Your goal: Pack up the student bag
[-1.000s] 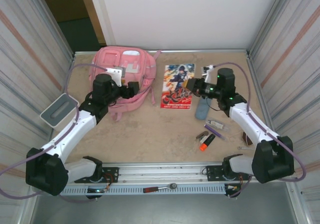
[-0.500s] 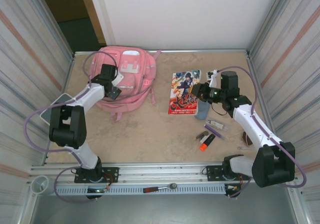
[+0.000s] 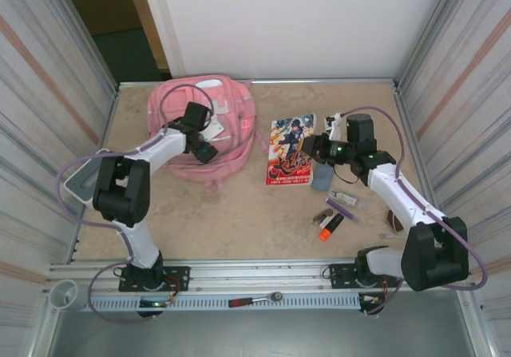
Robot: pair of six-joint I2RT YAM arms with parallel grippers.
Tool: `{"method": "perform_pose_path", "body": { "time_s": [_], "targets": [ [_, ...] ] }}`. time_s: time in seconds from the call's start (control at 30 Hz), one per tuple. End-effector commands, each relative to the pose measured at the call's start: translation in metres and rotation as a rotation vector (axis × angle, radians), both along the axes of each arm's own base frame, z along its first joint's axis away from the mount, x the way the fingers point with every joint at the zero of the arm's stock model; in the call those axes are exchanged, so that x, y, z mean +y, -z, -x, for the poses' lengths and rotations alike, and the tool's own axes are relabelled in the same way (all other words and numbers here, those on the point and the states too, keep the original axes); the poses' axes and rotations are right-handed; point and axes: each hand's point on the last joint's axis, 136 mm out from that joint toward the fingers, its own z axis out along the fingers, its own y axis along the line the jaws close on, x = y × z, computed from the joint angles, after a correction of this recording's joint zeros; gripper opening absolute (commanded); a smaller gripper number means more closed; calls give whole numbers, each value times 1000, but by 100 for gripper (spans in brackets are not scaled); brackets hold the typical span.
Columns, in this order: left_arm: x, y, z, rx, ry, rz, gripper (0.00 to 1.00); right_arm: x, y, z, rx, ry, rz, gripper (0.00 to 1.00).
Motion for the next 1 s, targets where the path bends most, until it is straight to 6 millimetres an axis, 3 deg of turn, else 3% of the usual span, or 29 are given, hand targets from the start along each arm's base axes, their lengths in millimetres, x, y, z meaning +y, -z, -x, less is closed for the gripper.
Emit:
{"method": "perform_pose_path", "body": {
  "time_s": [0.0,0.1,0.2,0.4,0.57,0.83,0.9,0.97],
  "targets": [
    [-64,-5,12,56,134,151,83,10,-15,-3,-67,-35,-37,0],
    [-71,-30,13,-15,192,169,83,9,-13,0,-65,-40,-25,0],
    [-59,-45,18,-72,238,170,85,5,-7,2,-65,-28,1,0],
    [-36,-19,29,30,239,112,85,9,2,-2,-45,-29,-18,0],
    [-46,2,33,119,253,140,84,19,3,-3,-40,-56,-23,0],
    [-54,17,31,154,265,156,83,17,7,0,-34,-49,0,0],
    [-53,17,28,141,258,150,79,18,8,0,-32,-49,-1,0],
    [-51,15,24,129,245,134,68,18,8,-1,-32,-51,-1,0]
  ]
}}
